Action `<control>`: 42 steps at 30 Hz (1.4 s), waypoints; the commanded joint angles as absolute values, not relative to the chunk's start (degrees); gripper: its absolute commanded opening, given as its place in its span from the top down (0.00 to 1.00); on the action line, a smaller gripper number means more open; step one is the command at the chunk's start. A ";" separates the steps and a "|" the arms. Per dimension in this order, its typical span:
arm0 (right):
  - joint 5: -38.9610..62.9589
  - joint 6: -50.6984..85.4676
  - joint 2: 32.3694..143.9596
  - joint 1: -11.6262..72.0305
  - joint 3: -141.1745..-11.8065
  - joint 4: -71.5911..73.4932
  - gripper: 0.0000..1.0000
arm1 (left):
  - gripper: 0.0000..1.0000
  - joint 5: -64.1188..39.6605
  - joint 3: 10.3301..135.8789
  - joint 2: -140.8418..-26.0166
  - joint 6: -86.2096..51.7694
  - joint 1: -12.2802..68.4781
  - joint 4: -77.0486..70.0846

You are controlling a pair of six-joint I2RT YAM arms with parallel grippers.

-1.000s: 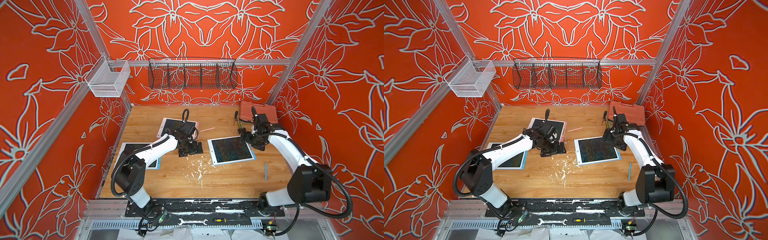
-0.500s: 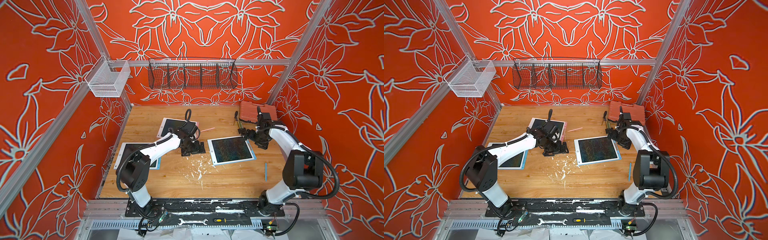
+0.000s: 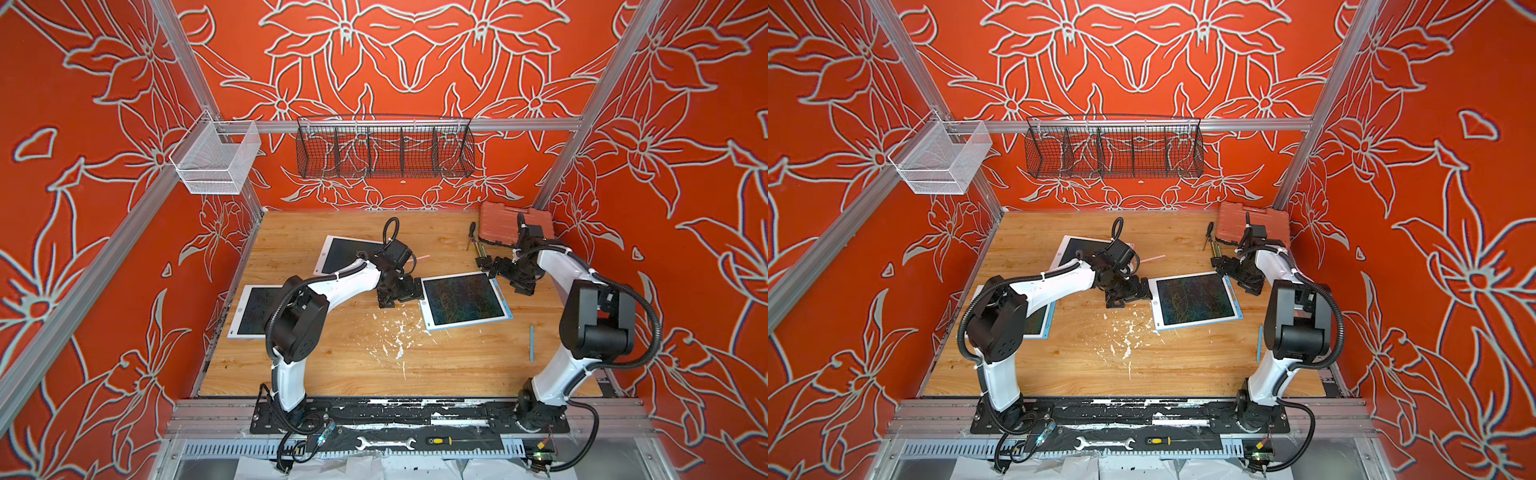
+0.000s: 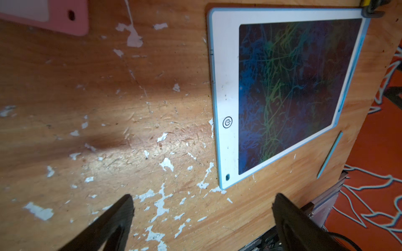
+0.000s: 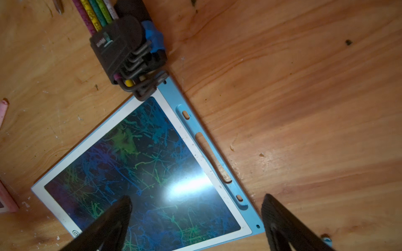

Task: Place the stylus back onto the writing tablet
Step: Move the writing tablet to the center of the board.

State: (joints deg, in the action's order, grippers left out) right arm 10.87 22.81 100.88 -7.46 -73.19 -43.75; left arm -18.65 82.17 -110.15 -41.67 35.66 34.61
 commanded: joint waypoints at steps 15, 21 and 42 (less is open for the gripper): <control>15.69 21.07 107.52 -8.39 -76.24 -43.17 0.05 | 0.03 -20.09 93.27 -122.27 -43.80 37.62 36.47; 16.45 20.97 108.65 -8.36 -76.07 -43.17 0.06 | 0.03 -20.92 96.79 -125.23 -42.72 37.62 37.94; 18.27 21.69 106.88 -8.40 -71.56 -42.53 0.10 | 0.02 -23.14 100.43 -128.95 -40.96 37.79 39.21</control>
State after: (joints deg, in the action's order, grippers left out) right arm 17.04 21.63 107.87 -8.12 -72.77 -42.11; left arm -22.48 100.44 -127.15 -41.74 37.47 37.43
